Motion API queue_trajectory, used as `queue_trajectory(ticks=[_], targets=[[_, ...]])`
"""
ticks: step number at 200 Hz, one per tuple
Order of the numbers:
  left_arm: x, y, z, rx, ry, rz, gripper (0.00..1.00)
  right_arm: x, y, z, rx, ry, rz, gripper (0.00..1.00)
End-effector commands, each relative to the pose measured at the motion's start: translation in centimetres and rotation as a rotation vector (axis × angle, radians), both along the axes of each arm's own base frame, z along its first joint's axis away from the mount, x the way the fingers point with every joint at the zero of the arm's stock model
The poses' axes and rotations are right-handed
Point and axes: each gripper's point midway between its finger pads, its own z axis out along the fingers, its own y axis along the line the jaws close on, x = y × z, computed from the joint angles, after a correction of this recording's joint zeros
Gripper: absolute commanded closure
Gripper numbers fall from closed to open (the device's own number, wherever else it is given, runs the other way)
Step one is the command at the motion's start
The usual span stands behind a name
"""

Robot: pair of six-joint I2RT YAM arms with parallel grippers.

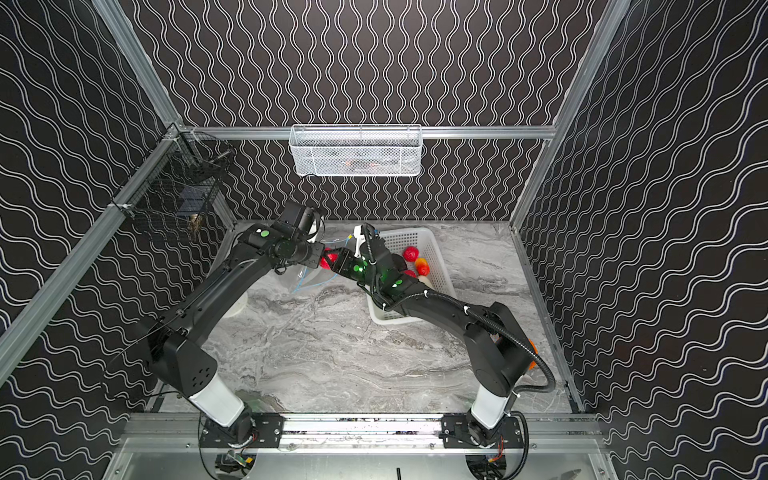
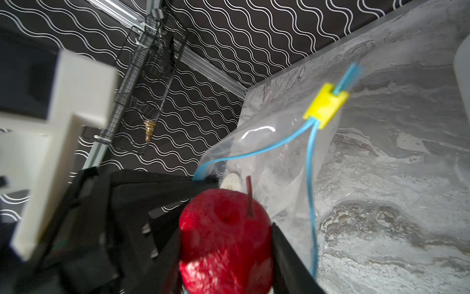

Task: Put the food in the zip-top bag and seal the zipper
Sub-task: 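Lower the apple into the open bag and open the right gripper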

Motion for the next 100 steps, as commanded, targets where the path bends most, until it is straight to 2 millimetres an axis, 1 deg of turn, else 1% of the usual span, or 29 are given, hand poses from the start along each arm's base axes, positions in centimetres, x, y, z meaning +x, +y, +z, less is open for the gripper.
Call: queue_trajectory(ticks=[1,16,28,62,71,72,73,75,77,100], targets=[[0.0,0.5,0.7,-0.029,-0.009,0.017,1.0,0.1,0.4,-0.3,0.002,0.022,0.0,0.46],[0.1,1.0,0.7,-0.041,-0.005,0.03,1.0,0.2,0.5,-0.4,0.006,0.029,-0.001,0.35],[0.1,1.2,0.6,-0.055,-0.001,0.036,1.0,0.1,0.7,-0.3,0.011,0.025,0.01,0.32],[-0.2,1.6,0.5,-0.088,0.0,0.04,1.0,-0.3,0.8,1.2,0.021,-0.018,0.026,0.24],[-0.1,1.7,0.6,-0.097,0.0,0.041,1.0,-0.4,0.7,1.4,0.015,-0.023,0.025,0.21],[-0.1,1.7,0.5,-0.097,0.002,0.041,1.0,-0.4,0.7,1.5,0.015,-0.024,0.026,0.2],[-0.2,1.7,0.5,-0.098,0.003,0.04,1.0,-0.4,0.7,1.5,0.014,-0.024,0.025,0.17],[-0.1,1.7,0.5,-0.1,0.002,0.041,1.0,-0.4,0.7,1.5,0.012,-0.025,0.025,0.08],[-0.1,1.8,0.5,-0.1,0.004,0.041,1.0,-0.4,0.7,1.6,0.011,-0.027,0.025,0.02],[-0.1,1.7,0.5,-0.115,0.009,0.041,1.0,-0.6,0.6,2.1,0.005,-0.043,0.029,0.02]])
